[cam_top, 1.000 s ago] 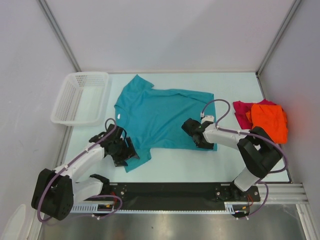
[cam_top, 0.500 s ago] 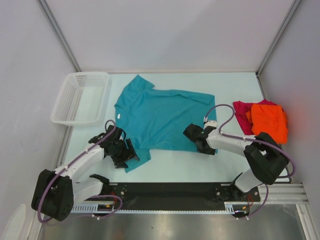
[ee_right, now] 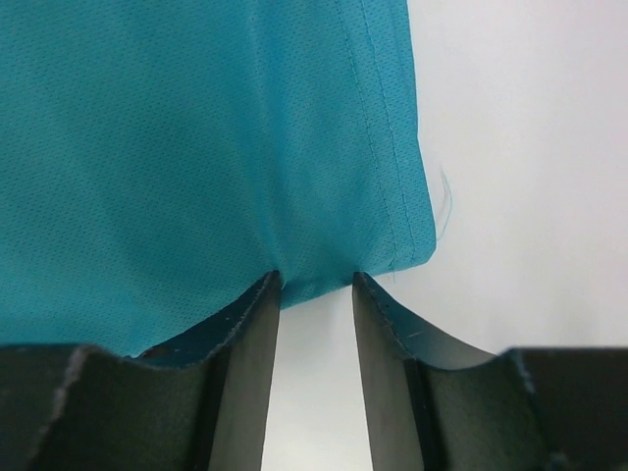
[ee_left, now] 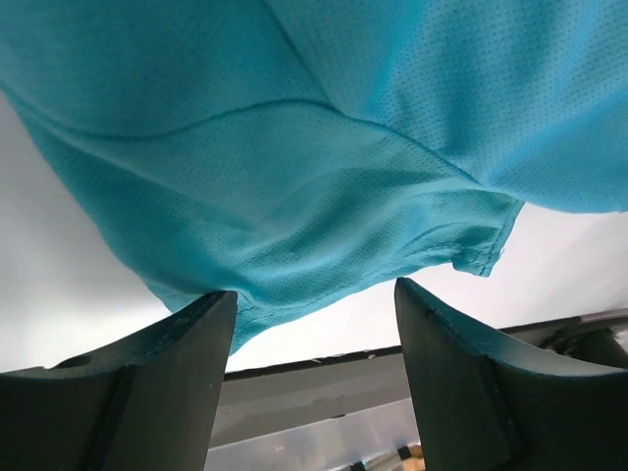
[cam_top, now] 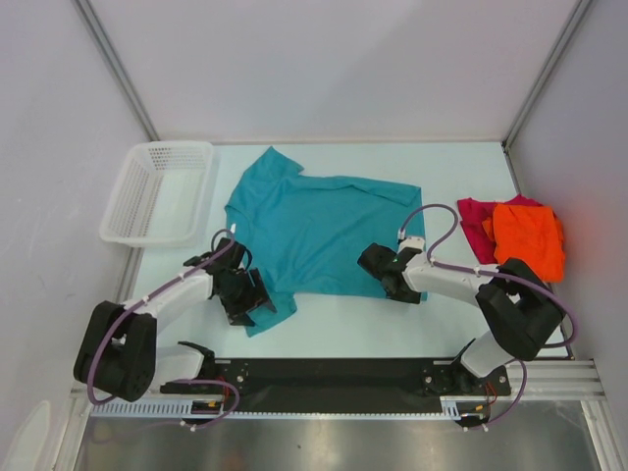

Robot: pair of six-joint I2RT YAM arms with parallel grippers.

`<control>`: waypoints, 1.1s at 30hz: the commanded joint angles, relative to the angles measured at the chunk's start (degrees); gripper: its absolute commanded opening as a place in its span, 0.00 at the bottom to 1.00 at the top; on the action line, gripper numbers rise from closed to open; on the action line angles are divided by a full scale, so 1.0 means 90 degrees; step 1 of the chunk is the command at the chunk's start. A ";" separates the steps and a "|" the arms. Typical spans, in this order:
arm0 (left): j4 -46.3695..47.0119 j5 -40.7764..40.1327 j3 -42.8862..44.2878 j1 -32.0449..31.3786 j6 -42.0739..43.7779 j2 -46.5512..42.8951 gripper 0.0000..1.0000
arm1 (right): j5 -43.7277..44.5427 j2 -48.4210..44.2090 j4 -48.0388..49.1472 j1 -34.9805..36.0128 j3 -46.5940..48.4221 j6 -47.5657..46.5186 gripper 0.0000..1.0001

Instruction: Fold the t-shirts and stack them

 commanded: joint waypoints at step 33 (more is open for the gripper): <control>-0.1375 0.0310 -0.0397 0.0105 0.0191 -0.1919 0.01 | -0.0392 -0.1142 -0.1848 0.0703 -0.0696 0.1468 0.00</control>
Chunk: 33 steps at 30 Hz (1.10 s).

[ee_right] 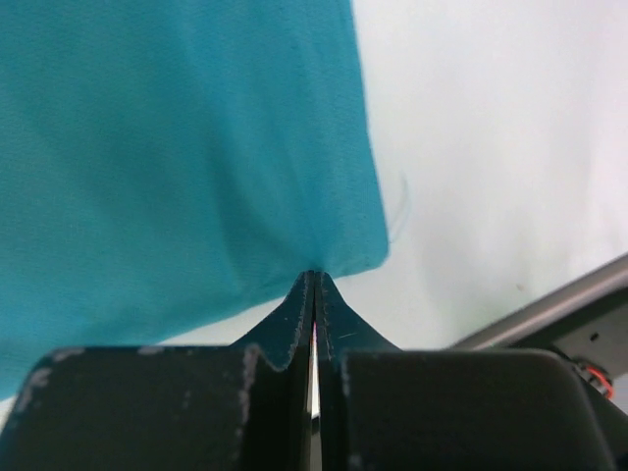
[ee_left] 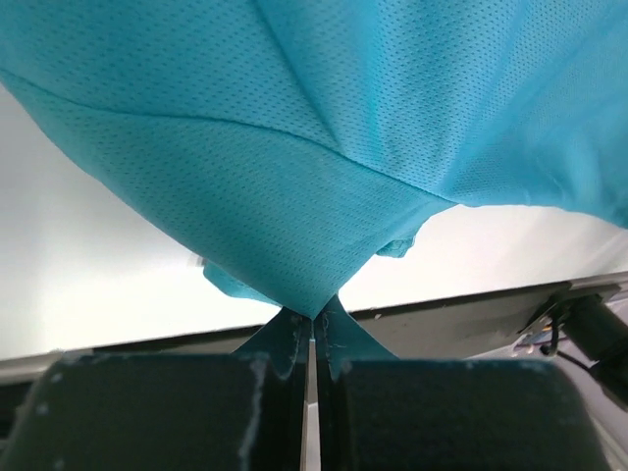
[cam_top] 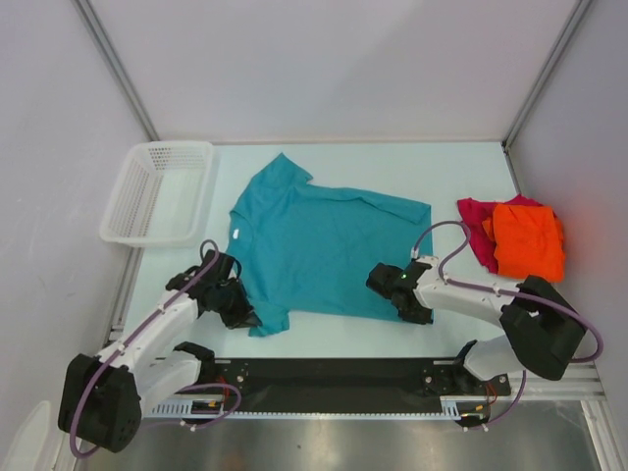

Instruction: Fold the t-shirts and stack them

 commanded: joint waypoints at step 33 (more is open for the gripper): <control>-0.1159 -0.0174 0.0760 -0.0009 0.0621 -0.0198 0.94 | 0.0653 0.1049 -0.0976 0.0960 0.1327 0.0534 0.07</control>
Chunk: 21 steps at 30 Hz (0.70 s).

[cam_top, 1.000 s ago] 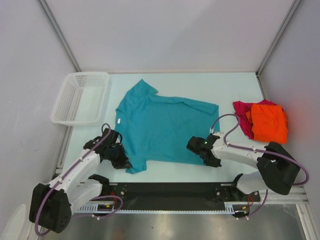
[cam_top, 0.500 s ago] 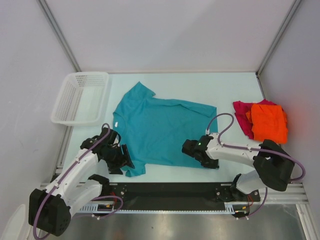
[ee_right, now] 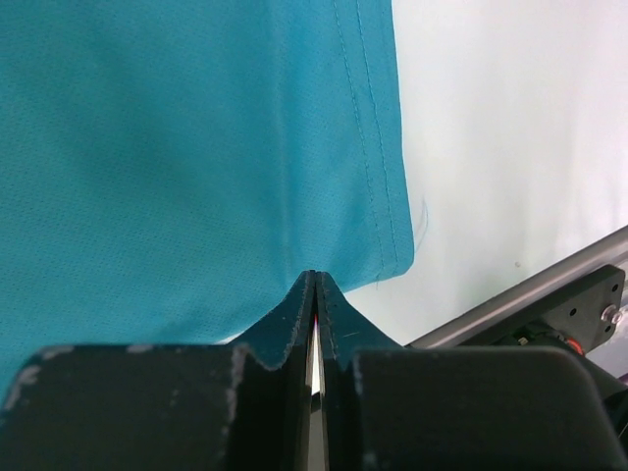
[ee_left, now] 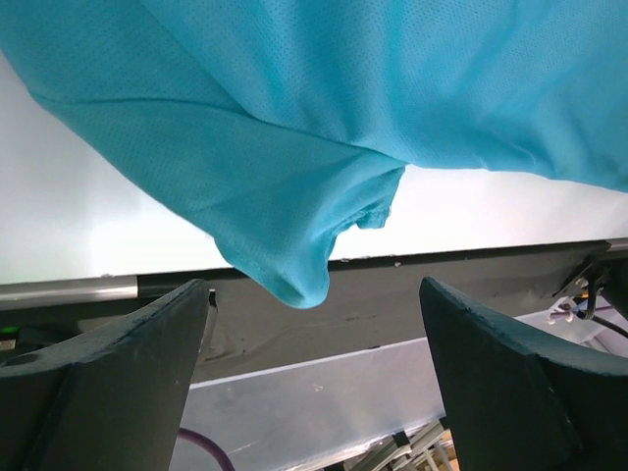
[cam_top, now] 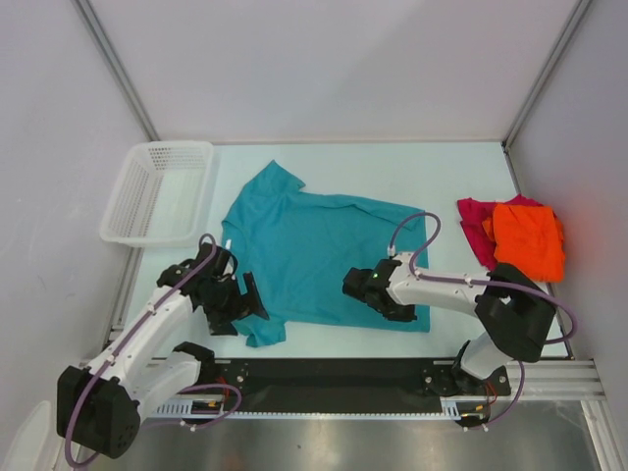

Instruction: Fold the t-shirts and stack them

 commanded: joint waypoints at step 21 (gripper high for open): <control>0.1207 -0.0373 0.1292 0.0000 0.0117 0.1795 0.95 | 0.0054 0.1720 0.2414 -0.1656 0.0788 -0.1958 0.07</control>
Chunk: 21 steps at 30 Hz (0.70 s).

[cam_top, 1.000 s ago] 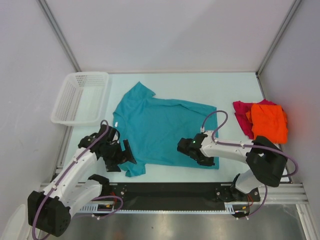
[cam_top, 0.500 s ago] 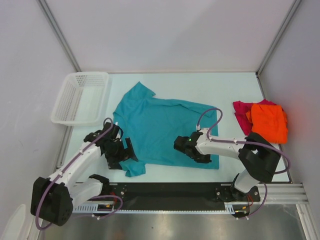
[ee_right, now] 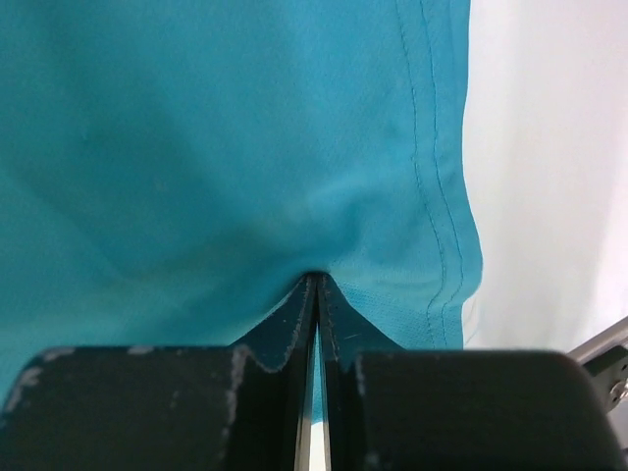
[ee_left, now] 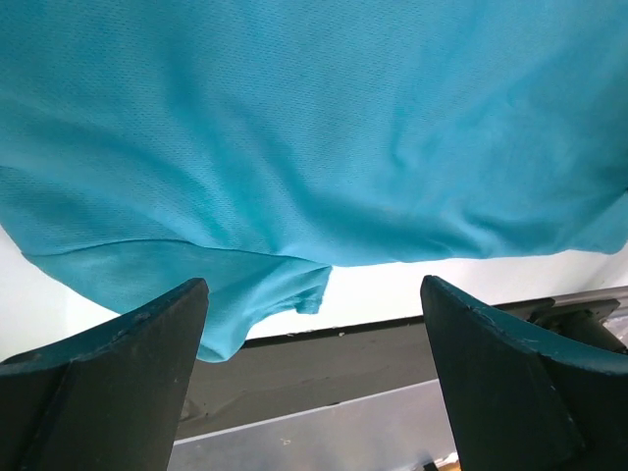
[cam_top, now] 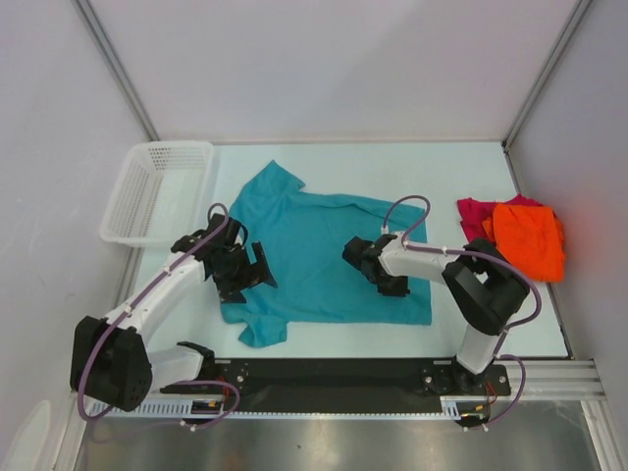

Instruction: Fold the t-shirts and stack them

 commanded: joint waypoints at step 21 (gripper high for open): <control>0.0412 0.0075 -0.0052 0.0039 0.0190 0.0373 0.95 | 0.0006 0.1176 0.1335 -0.1021 0.0176 -0.0607 0.07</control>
